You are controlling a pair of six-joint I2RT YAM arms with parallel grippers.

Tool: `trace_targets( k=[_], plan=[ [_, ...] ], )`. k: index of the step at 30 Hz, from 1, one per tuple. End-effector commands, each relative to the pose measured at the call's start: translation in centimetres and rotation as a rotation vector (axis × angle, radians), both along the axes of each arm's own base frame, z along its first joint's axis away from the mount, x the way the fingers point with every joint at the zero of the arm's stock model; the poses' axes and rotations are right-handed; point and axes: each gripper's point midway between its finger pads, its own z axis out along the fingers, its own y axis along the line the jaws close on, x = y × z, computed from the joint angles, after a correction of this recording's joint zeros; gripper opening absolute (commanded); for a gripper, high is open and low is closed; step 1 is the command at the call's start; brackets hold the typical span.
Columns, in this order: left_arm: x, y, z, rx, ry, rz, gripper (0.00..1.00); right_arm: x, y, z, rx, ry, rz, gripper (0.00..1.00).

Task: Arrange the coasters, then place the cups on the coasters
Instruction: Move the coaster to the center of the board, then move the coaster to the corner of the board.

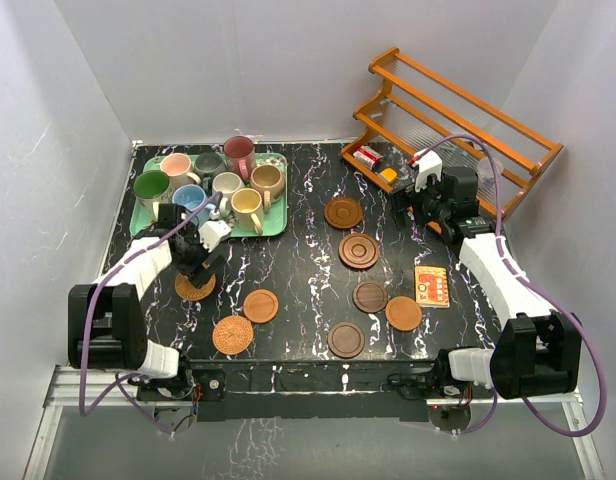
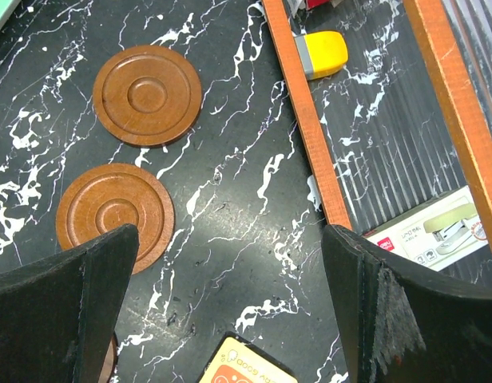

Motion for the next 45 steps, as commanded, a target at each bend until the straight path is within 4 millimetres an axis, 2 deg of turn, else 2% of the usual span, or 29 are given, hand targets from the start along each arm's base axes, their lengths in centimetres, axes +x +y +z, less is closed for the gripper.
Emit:
trace_targets(
  k=[1,4,12,17,20,26,30,34,38,42,45],
  plan=[
    [-0.6,-3.7,5.1,-0.198,-0.052,-0.062,0.91,1.1,-0.4,1.2,-0.013,-0.061,-0.013,0.98],
    [-2.5,-5.6,5.7,-0.237,-0.036,-0.151,0.92,1.1,-0.4,1.2,-0.014,-0.060,-0.011,0.98],
    [-8.9,-7.9,1.5,-0.155,0.099,-0.363,0.92,1.1,-0.6,1.0,-0.024,-0.060,-0.013,0.98],
    [-11.0,-8.8,0.0,-0.164,0.130,-0.406,0.92,1.2,-0.7,0.7,-0.033,-0.053,-0.018,0.98],
    [-11.2,-8.9,-0.9,-0.143,0.130,-0.416,0.92,1.2,-0.8,0.5,-0.037,-0.047,-0.019,0.98],
    [-10.2,-8.1,-2.4,-0.056,0.106,-0.410,0.92,1.2,-0.8,0.4,-0.039,-0.044,-0.018,0.98],
    [-8.6,-7.4,-2.4,-0.001,0.061,-0.381,0.91,1.3,-1.0,0.0,-0.047,-0.034,-0.024,0.98],
    [-6.9,-5.8,-2.7,0.105,0.015,-0.356,0.91,1.4,-0.9,-0.4,-0.048,-0.019,-0.020,0.98],
    [-5.2,-5.4,-3.1,0.150,-0.017,-0.321,0.91,1.4,-1.0,-0.4,-0.053,-0.019,-0.023,0.98],
    [-2.8,-5.2,-2.8,0.170,-0.073,-0.264,0.91,1.4,-1.1,-0.4,-0.057,-0.021,-0.024,0.98],
    [-1.3,-5.1,-1.8,0.170,-0.117,-0.234,0.90,1.4,-1.2,-0.4,-0.060,-0.022,-0.027,0.98]
  ],
)
